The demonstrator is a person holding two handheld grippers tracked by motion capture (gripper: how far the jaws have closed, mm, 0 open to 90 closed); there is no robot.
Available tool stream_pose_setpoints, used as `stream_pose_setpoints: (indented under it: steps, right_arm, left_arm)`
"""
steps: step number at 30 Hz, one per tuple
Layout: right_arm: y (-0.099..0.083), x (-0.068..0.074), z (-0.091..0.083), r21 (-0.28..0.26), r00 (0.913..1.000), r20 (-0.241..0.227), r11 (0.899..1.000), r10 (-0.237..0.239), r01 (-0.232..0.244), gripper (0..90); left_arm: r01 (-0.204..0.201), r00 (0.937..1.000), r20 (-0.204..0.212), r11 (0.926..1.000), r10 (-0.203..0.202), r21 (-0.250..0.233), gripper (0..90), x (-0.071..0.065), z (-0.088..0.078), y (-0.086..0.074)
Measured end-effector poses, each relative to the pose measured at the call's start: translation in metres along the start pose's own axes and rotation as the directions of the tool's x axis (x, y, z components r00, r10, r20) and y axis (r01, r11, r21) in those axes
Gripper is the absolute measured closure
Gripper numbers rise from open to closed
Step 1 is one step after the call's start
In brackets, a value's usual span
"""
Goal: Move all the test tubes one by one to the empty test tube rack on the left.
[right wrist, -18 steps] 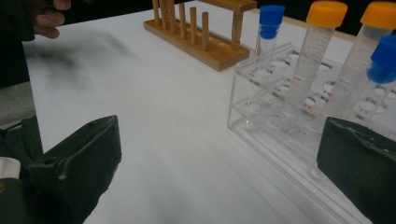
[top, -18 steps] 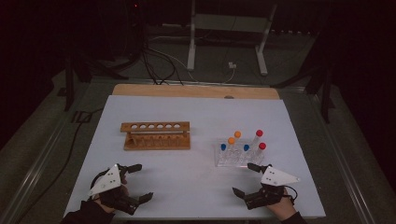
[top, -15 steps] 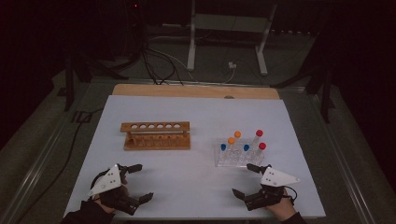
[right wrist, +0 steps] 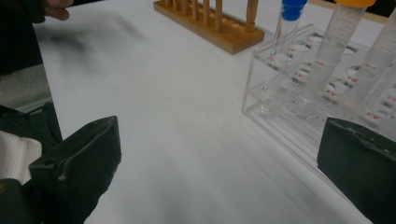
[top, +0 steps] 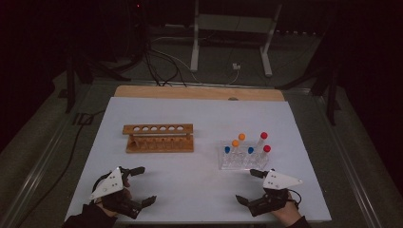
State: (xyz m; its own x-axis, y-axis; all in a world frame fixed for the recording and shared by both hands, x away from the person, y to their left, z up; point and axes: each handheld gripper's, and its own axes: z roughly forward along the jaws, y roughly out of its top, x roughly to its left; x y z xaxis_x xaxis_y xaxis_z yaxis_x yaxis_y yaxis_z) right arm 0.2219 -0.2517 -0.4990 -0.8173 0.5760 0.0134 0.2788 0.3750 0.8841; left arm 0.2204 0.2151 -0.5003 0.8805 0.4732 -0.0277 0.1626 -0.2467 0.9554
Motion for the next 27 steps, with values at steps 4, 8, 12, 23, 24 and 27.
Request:
stream_pose_setpoints:
  steps: [4, 8, 12, 23, 24, 27]
  right_arm:
    - [0.002, 0.004, 0.002, 0.033, 0.9996, -0.03, 0.999, -0.001, 0.002, 0.0]
    - [0.006, 0.009, 0.001, 0.035, 0.999, -0.044, 0.999, -0.001, 0.003, 0.0]
    - [0.014, 0.013, -0.004, 0.018, 0.9991, -0.043, 1.0, -0.002, 0.003, 0.0]
    - [0.057, 0.021, -0.019, -0.065, 0.9989, 0.039, 0.998, -0.026, 0.028, 0.0]
    - [0.061, 0.021, -0.02, -0.073, 0.9986, 0.047, 0.997, -0.025, 0.029, 0.0]
    - [0.07, 0.019, -0.018, -0.089, 0.9949, 0.101, 0.996, -0.008, 0.017, 0.0]
  left_arm:
    - [0.0, 1.0, 0.001, 1.0, 0.0, -0.004, 0.5, 0.0, 0.0, 0.0]
    - [0.005, 1.0, -0.001, 0.9999, -0.005, -0.01, 0.5, 0.0, 0.0, 0.0]
    - [0.005, 1.0, -0.002, 1.0, -0.005, -0.008, 0.5, 0.0, 0.0, 0.0]
    - [0.004, 1.0, -0.001, 1.0, -0.004, -0.005, 0.5, 0.001, 0.001, 0.0]
    - [0.004, 1.0, -0.001, 1.0, -0.004, -0.005, 0.5, 0.0, 0.001, 0.0]
    - [0.004, 1.0, -0.001, 1.0, -0.004, -0.005, 0.5, 0.0, 0.001, 0.0]
